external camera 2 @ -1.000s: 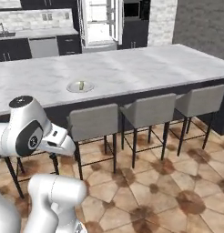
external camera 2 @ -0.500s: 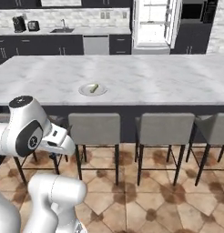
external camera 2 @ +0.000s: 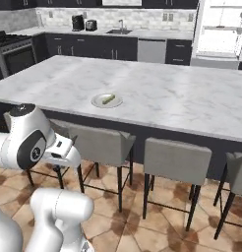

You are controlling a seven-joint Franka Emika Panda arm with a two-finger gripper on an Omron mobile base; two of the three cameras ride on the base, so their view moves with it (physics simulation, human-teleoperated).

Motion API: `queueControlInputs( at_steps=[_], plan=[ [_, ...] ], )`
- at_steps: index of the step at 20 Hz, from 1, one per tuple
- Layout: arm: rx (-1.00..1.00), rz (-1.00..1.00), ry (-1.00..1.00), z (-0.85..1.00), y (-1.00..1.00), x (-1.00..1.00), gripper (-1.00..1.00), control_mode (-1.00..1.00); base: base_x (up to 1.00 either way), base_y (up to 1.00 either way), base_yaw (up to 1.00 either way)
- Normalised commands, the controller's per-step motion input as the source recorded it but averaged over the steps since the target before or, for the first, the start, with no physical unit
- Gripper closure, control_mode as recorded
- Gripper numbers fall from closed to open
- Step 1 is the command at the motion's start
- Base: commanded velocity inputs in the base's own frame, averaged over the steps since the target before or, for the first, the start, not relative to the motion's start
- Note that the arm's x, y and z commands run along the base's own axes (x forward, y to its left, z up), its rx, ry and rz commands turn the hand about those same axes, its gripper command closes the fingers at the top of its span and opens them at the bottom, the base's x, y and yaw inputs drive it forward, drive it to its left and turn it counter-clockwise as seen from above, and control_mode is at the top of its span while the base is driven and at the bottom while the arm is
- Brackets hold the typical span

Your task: Retrieve the butter from the fridge and place it on a plate on the dining table. Then retrieve the butter knife by the fridge and place it near the plate.

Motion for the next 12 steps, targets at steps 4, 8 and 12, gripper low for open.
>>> queueControlInputs(
  at_steps=[4, 8, 12],
  plan=[
    [0.0, 0.0, 0.0, 0.0, 0.0, 0.0, 1.0, 1.0, 0.83, -0.81, 0.14],
    [0.0, 0.0, 0.0, 0.0, 0.0, 0.0, 1.0, 1.0, 0.96, -0.09, -0.09],
    [0.0, 0.0, 0.0, 0.0, 0.0, 0.0, 1.0, 1.0, 0.89, 0.35, -0.33]
  ],
)
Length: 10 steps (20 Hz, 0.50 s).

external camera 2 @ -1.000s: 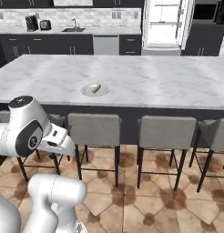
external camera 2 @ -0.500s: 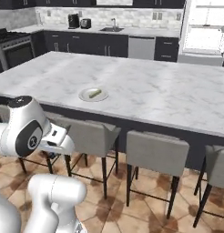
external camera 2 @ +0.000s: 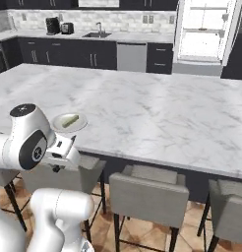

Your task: Retrieve the butter from the fridge and place it on a plate on the dining table. Then retrieve the butter knife by the fridge and place it near the plate.

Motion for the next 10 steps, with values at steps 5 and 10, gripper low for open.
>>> queueControlInputs(
  at_steps=[5, 10],
  plan=[
    [0.0, 0.0, 0.0, 0.0, 0.0, 0.0, 1.0, 1.0, 0.65, 0.69, -0.31],
    [0.0, 0.0, 0.0, 0.0, 0.0, 0.0, 1.0, 1.0, 0.49, 0.64, -0.13]
  ],
)
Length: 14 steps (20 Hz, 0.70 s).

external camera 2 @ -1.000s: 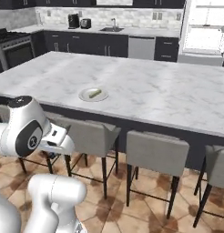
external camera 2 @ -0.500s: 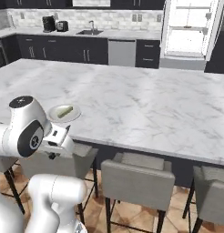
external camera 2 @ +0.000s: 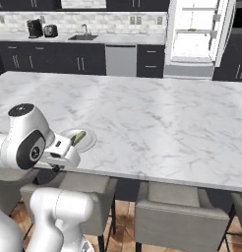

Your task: Retrieve the butter from the fridge and place it on a plate on the dining table. Then retrieve the butter knife by the fridge and place it near the plate.

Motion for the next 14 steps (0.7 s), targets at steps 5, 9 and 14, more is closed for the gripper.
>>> queueControlInputs(
  at_steps=[5, 9, 14],
  plan=[
    [0.0, 0.0, 0.0, 0.0, 0.0, 0.0, 1.0, 1.0, 0.64, -0.52, 0.03],
    [0.0, 0.0, 0.0, 0.0, 0.0, 0.0, 1.0, 1.0, 0.14, -0.7, 0.04],
    [0.0, 0.0, 0.0, 0.0, 0.0, 0.0, 1.0, 1.0, 0.0, 0.0, 0.0]
  ],
)
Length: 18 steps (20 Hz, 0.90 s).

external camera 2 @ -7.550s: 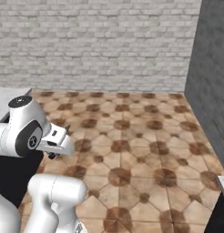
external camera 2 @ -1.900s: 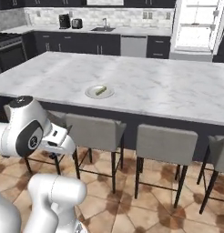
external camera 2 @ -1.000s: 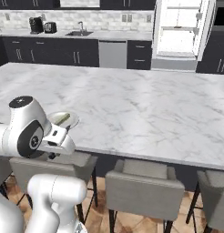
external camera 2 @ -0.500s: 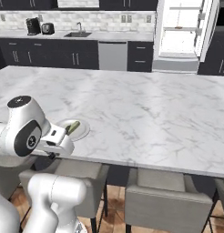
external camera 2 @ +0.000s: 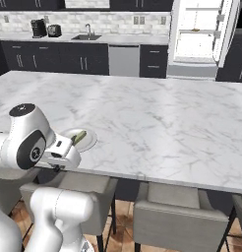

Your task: Retrieve the butter from the fridge and place it on a plate on the dining table. Then retrieve the butter knife by the fridge and place it near the plate.

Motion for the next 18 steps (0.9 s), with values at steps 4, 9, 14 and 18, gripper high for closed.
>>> queueControlInputs(
  at_steps=[4, 9, 14, 18],
  plan=[
    [0.0, 0.0, 0.0, 0.0, 0.0, 0.0, 1.0, 1.0, 0.0, 0.0, 0.0],
    [0.0, 0.0, -0.03, 0.0, -0.03, 0.14, 1.0, -1.0, 0.04, 0.0, 0.0],
    [0.07, 0.02, 0.0, 0.0, -0.55, 0.67, 1.0, -1.0, 0.0, 0.0, 0.0],
    [0.04, 0.02, 0.1, 0.0, -0.46, 0.82, 1.0, -1.0, 0.0, 0.0, 0.0]
  ],
)
